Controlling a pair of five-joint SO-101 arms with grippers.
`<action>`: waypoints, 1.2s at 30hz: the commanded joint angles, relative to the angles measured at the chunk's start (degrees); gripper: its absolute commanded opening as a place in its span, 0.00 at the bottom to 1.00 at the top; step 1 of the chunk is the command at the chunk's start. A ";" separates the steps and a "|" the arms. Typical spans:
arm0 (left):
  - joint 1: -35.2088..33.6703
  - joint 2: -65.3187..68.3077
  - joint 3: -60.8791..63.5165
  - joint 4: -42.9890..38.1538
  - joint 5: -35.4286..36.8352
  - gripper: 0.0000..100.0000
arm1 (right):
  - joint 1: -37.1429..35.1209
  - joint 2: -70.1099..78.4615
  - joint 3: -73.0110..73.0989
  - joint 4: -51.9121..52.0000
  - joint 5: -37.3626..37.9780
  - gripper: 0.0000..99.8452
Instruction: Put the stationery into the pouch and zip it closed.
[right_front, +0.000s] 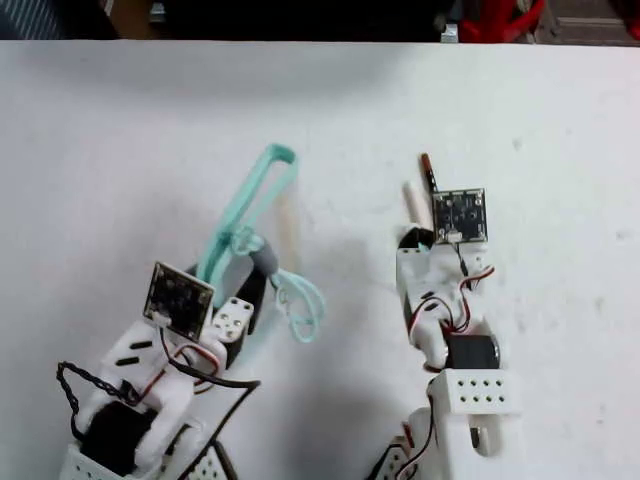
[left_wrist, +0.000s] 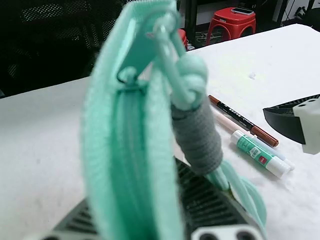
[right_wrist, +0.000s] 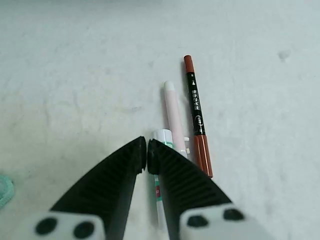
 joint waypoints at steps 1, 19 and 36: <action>-0.48 0.75 0.00 -1.14 0.18 0.09 | 0.04 -0.57 -1.14 -0.57 0.00 0.02; -0.48 0.75 0.00 -1.14 0.18 0.09 | 0.04 -0.57 -1.14 -0.66 0.00 0.02; -0.48 0.75 0.00 -1.14 0.18 0.09 | 0.48 -1.01 -1.14 -0.40 0.00 0.04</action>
